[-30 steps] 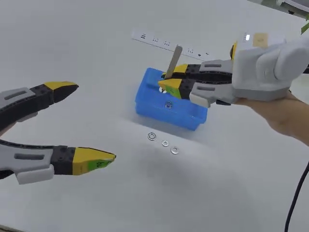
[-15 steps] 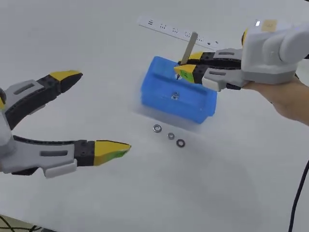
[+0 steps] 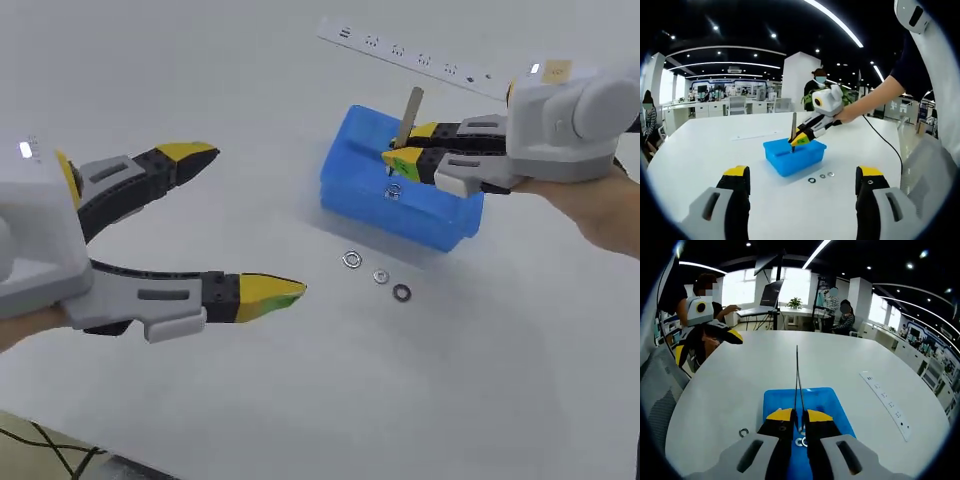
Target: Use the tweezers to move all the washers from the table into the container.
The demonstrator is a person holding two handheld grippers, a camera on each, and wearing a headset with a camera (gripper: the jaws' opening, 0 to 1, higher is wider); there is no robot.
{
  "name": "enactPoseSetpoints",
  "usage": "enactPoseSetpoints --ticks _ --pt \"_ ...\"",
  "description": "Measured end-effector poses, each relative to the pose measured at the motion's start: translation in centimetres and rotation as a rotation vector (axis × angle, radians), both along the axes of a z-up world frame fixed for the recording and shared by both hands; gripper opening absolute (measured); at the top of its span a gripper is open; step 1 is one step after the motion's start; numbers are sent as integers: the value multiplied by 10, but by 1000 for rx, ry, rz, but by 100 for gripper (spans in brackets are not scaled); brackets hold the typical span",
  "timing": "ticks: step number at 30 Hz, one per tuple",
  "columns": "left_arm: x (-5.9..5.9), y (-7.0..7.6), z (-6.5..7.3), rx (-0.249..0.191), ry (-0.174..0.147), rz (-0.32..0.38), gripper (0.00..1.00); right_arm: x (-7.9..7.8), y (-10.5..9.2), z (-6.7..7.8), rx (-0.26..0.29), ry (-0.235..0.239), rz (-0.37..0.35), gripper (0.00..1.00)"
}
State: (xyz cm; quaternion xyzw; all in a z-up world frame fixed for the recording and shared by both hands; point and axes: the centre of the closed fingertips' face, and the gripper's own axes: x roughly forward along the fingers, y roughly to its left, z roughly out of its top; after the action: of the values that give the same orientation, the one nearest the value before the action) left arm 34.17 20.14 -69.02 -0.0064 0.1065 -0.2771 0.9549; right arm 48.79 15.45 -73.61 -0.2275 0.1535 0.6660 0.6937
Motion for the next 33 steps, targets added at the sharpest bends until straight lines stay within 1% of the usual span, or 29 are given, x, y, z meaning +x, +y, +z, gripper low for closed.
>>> enactPoseSetpoints --ticks 1,2,3,4,5,6,8,10,15,17,19,21,25,28,33 --pt "1 1 -1 12 2 3 92 1 0 -3 -2 1 -1 9" --pt "3 2 -1 12 2 8 92 2 -1 -7 -17 -6 5 9" --pt "4 3 0 5 -1 16 92 3 -2 -9 -20 -5 2 9" --pt "5 3 1 4 -4 25 92 5 -2 -10 -19 -1 -3 9" --pt "6 4 1 6 -2 30 92 5 -1 -10 -3 17 -9 9" --pt "7 3 1 7 -1 29 92 5 0 -10 1 22 -11 9" --pt "7 2 1 16 -2 23 92 5 1 -12 -3 15 -5 9" --pt "6 1 -2 25 11 15 92 3 1 -14 -3 20 0 9" --pt "5 -2 -2 30 18 5 92 1 1 -20 -4 28 6 9" --pt "4 -4 -1 41 18 -2 92 0 0 -23 -8 32 5 9" --pt "3 -6 -1 37 19 -8 92 -1 -1 -26 -17 25 11 9" --pt "3 -7 -1 34 25 -13 93 -1 -1 -27 -15 22 12 10" --pt "2 -10 -3 43 34 -24 93 0 -2 -27 -17 20 8 10" --pt "2 -12 -3 36 35 -24 93 -1 -1 -26 -13 23 10 10" --pt "1 -13 -3 43 39 -32 93 -1 0 -24 -8 27 8 10"
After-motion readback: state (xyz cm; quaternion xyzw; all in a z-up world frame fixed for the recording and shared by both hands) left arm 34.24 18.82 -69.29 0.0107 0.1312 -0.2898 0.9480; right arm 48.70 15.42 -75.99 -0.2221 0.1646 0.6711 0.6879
